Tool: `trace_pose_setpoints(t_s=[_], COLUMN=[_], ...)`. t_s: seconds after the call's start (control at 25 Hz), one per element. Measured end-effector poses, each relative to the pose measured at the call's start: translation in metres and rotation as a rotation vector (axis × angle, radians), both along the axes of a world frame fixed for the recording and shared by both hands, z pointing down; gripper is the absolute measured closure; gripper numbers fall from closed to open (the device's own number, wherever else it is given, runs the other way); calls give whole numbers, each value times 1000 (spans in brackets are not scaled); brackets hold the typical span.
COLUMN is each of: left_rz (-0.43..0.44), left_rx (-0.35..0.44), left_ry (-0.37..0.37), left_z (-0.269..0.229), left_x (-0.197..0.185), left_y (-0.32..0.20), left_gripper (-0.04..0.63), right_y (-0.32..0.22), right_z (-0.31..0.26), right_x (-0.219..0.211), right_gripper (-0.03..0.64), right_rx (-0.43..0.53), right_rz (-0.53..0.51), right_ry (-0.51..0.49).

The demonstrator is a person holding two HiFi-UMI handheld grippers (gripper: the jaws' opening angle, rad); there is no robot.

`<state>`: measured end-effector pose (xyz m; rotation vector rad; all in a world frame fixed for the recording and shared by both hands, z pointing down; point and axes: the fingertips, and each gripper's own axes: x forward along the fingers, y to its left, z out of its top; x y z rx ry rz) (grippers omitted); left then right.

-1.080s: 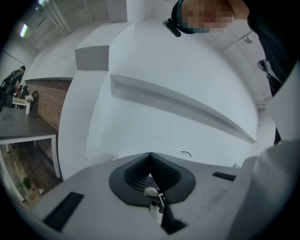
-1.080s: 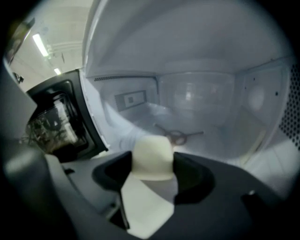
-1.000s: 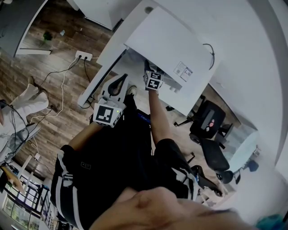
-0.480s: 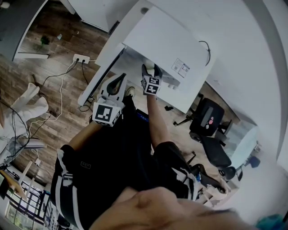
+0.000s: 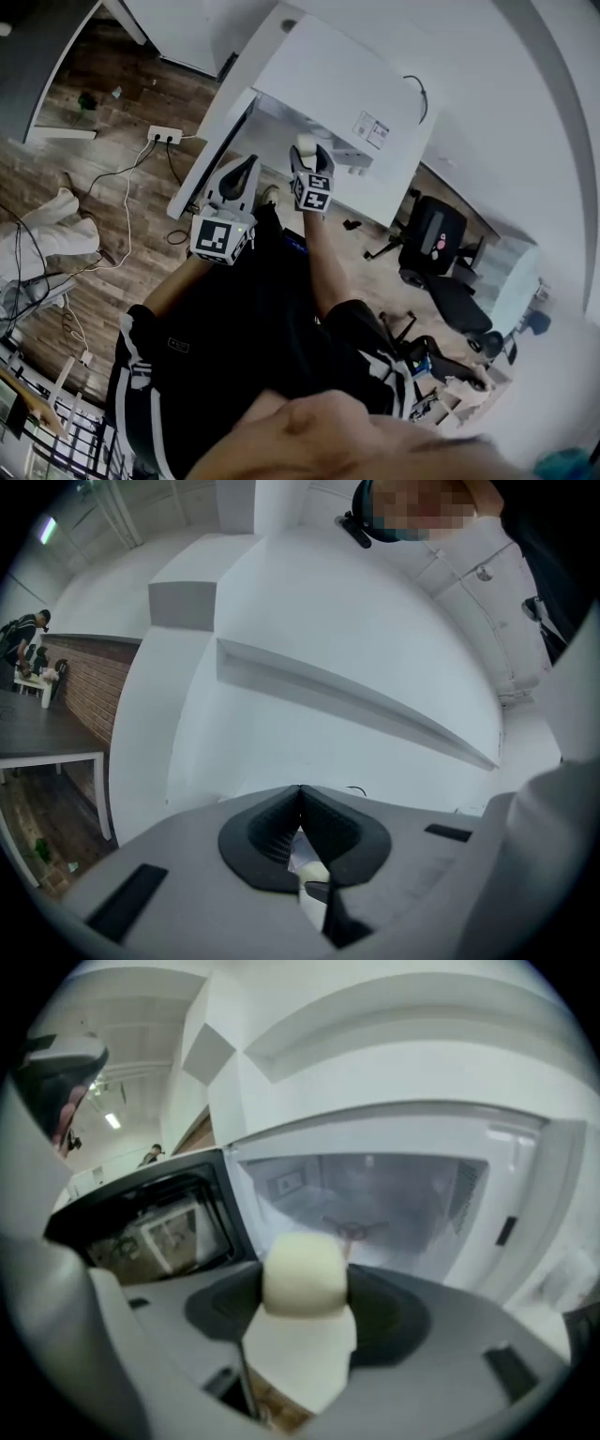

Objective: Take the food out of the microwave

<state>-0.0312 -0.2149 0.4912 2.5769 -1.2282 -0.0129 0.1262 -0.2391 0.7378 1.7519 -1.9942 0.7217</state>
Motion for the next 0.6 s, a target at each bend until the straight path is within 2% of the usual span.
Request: trace_pose_setpoints(t_s=[0.36, 0.6], left_rz=[74, 133], left_rx=[22, 17], left_ry=[9, 18], left_z=[-6, -3], left_x=[-17, -18], left_y=[19, 28], left_gripper=[564, 564], right_y=[37, 62], right_z=[-52, -91], right_x=[-14, -7], right_gripper=[324, 324], right_rx=[76, 132], right_rz=[82, 158], right_ry=[-1, 5])
